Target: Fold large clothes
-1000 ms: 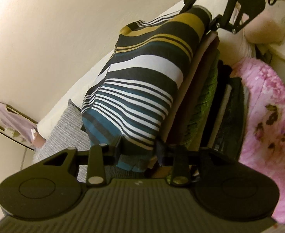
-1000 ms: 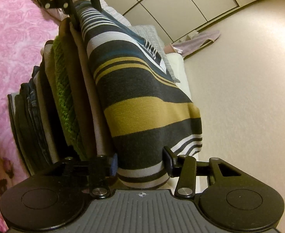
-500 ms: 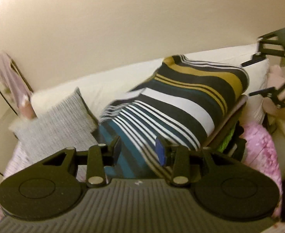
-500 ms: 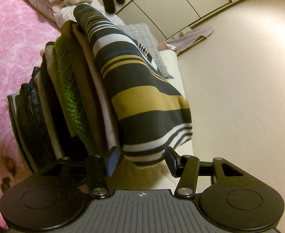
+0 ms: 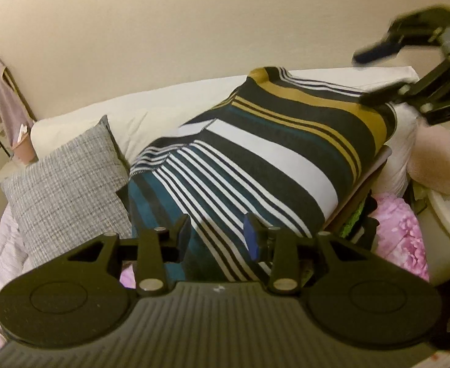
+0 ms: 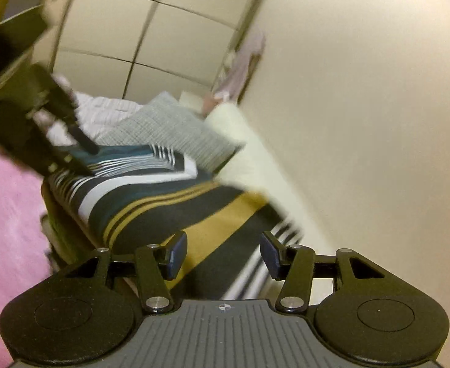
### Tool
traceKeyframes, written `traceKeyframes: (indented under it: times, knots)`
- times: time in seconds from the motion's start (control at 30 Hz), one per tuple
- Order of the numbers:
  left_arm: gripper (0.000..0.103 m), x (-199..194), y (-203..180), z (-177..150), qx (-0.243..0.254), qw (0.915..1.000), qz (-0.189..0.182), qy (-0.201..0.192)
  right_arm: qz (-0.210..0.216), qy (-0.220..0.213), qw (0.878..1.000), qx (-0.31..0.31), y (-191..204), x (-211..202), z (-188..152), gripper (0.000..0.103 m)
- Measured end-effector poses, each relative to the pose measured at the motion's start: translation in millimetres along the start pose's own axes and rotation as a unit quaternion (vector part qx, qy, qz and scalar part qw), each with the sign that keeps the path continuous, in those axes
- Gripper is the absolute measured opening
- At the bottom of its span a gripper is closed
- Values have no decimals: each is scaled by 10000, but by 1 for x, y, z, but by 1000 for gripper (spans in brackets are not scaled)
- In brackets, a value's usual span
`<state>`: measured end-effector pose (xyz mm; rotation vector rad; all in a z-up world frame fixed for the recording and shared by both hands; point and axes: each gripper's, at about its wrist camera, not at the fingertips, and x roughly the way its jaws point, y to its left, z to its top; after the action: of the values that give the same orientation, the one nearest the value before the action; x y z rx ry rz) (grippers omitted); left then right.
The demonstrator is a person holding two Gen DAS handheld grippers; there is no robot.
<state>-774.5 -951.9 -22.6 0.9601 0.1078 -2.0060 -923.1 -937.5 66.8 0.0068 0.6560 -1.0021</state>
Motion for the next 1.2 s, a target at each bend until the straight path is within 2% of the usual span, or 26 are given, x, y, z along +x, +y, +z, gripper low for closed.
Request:
traceKeyframes:
  times: [0.1,0.2,0.3,0.4,0.53,1.0,1.07,1.1,1.13,1.2]
  knots:
    - [32,2,-5,-10,-152,9999,-1,16,332,339,9969,630,-8,19,-17,49]
    - [33,4,-12,-19,-260,9996,-45,-35,382,424,9944,888,-6,18,-34,49]
    - [32,2,-13,-18,-318,9995,-78,-18,375,457,9938,940,-4,14,-39,49]
    - [32,-1,-8,-8,-251,9997,-11,35,425,447,9935,960,-10,14,-22,49]
    - [32,-5,-2,-1,-291,9995,105,-5,325,221,9948,941,-14,0,-8,49]
    - [38,-29,1,12,-739,9967,270,-190,253,31,9945,1020,-22,-22,-10,57]
    - [45,-40,3,9,-927,9948,337,-255,224,-61,9941,1058,-22,-29,-8,60]
    - [47,-47,3,6,-1025,9936,388,-287,194,-107,9938,1088,-21,-35,-8,65]
    - [53,-55,2,2,-1141,9920,436,-316,147,-140,9934,1125,-20,-39,-8,68]
    - [70,-72,-2,-9,-1452,9875,527,-325,19,-178,9920,1250,-13,-53,-11,82]
